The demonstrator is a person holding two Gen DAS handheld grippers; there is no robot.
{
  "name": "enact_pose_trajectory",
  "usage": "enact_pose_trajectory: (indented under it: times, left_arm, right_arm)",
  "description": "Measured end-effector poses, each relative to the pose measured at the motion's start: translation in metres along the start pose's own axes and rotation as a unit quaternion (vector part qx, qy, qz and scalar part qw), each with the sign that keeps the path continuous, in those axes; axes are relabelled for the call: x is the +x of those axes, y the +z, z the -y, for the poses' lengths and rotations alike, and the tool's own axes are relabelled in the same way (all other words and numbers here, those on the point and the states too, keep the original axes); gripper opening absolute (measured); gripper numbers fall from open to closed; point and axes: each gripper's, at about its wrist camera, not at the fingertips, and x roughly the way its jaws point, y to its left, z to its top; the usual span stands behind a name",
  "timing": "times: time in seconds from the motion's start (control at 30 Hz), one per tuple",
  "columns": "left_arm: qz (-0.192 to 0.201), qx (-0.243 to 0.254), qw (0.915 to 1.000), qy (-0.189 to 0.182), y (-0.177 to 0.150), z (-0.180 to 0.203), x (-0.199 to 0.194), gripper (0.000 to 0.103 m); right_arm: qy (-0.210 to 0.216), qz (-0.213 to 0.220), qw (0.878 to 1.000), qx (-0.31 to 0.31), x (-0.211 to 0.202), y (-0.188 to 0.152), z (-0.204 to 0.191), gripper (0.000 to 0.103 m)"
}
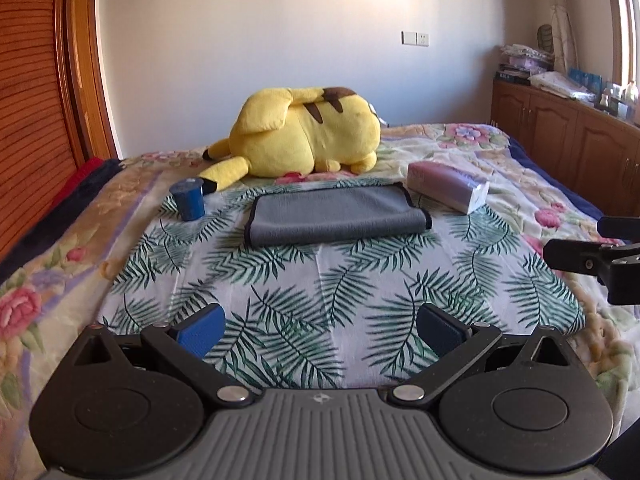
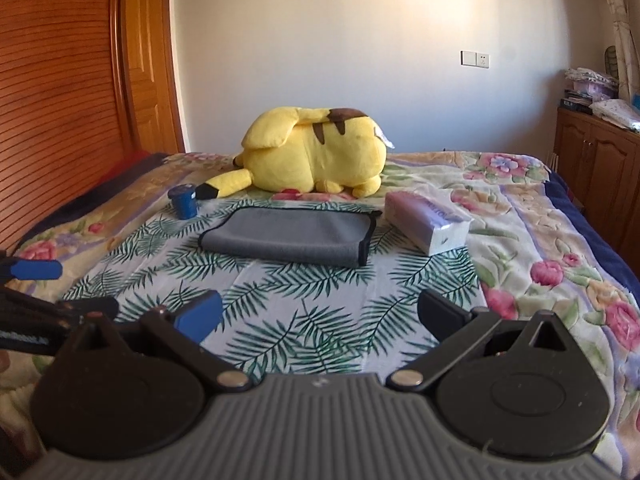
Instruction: Fold towel
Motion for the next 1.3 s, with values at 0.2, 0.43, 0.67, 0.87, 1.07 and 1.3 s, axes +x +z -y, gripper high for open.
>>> enact_pose_trajectory:
  times: [0.2,0.43,0.67,0.87,1.07,1.3]
  left_arm:
    - [-0.004,0.002,1.0,0.003,-0.01,0.0,0.009,0.103]
    - [0.012,-0.001,0.9999,0.001,-0.011,-0.001,0.003,0.103]
    - [0.025,-0.007,0.9995,0.015,-0.012,-0.005,-0.002,0.103]
    - [0.048,-0.012,0.9983,0.031,-0.009,-0.011,-0.012,0.103]
    - [0.071,-0.013,0.9968,0.034,-0.003,-0.011,-0.02,0.103]
    - [0.09,-0.013,0.9953,0.035,0.0,-0.009,-0.027,0.103]
  right_arm:
    - [0.002,0.0,1.0,0.001,0.004,-0.008,-0.005,0.103]
    - [-0.001,0.008,1.0,0.007,0.009,-0.017,-0.003,0.103]
    - [-0.004,0.012,1.0,0.022,0.009,-0.02,0.002,0.103]
    - [-0.015,0.022,1.0,0.006,0.005,-0.023,-0.004,0.103]
    - [-0.019,0.033,0.999,-0.005,0.003,-0.022,-0.006,0.103]
    - [-0.026,0.049,0.998,0.004,-0.001,-0.021,-0.003,0.103]
